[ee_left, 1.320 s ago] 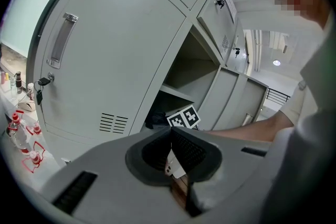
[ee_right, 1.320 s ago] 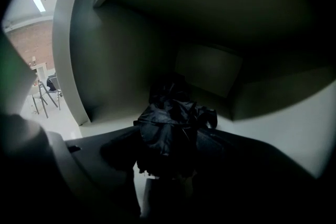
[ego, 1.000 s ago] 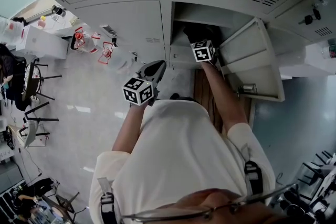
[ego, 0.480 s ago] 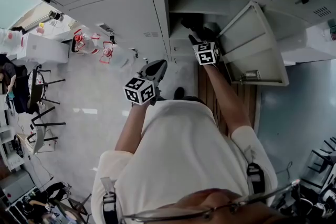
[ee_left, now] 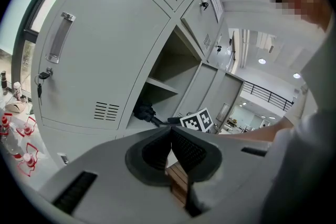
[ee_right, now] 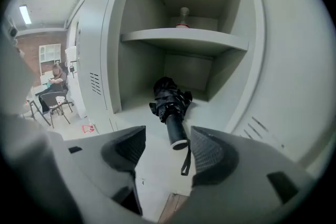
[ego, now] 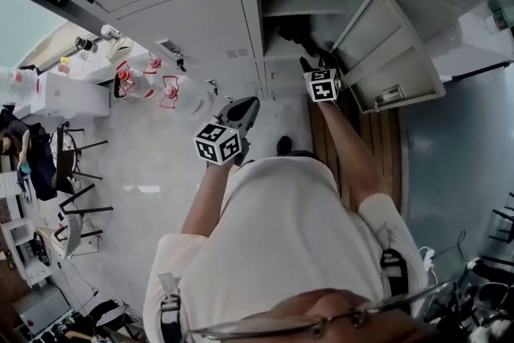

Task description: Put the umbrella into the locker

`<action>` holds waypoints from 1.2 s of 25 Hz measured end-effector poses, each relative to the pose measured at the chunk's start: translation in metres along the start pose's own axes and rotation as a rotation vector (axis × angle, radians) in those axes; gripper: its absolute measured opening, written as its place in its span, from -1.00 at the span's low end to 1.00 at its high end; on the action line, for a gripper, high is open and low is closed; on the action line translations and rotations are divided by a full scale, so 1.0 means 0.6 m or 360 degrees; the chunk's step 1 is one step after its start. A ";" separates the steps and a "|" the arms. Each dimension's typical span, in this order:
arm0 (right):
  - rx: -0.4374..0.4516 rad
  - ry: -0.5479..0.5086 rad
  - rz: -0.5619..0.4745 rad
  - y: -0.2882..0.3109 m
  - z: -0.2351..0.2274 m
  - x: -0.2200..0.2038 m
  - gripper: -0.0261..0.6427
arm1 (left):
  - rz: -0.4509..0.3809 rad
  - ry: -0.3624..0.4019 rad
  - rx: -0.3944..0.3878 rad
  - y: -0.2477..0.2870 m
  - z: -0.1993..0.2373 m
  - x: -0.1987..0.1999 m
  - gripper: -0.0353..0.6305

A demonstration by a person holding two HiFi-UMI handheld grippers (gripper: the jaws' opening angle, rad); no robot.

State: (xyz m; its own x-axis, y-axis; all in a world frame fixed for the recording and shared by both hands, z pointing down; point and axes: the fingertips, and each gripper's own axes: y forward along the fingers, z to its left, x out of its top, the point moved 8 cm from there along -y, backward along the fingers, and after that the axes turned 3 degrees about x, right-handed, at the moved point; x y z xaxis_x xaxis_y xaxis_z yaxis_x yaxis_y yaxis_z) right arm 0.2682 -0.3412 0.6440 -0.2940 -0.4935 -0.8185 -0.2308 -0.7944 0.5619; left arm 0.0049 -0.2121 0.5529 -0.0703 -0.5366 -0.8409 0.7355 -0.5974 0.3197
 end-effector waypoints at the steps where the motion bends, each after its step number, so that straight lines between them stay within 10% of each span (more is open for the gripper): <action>1: -0.0019 0.0034 0.0021 -0.001 0.000 -0.008 -0.11 | 0.0006 0.0000 -0.0001 -0.010 0.001 -0.002 -0.88; 14: -0.0131 0.0129 0.0133 0.035 -0.009 -0.039 -0.59 | 0.0031 -0.0087 0.0095 -0.077 0.035 -0.030 -0.88; 30: 0.0112 -0.0031 0.0066 0.122 0.022 0.010 -0.57 | 0.0018 -0.0125 0.0190 -0.090 0.062 -0.025 -0.88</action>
State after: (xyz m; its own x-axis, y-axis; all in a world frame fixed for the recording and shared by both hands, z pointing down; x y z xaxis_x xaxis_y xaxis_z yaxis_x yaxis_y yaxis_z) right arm 0.2373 -0.3975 0.6819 -0.3224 -0.5177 -0.7924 -0.2827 -0.7463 0.6026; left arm -0.0587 -0.1942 0.5644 -0.1184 -0.5858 -0.8018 0.6515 -0.6552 0.3825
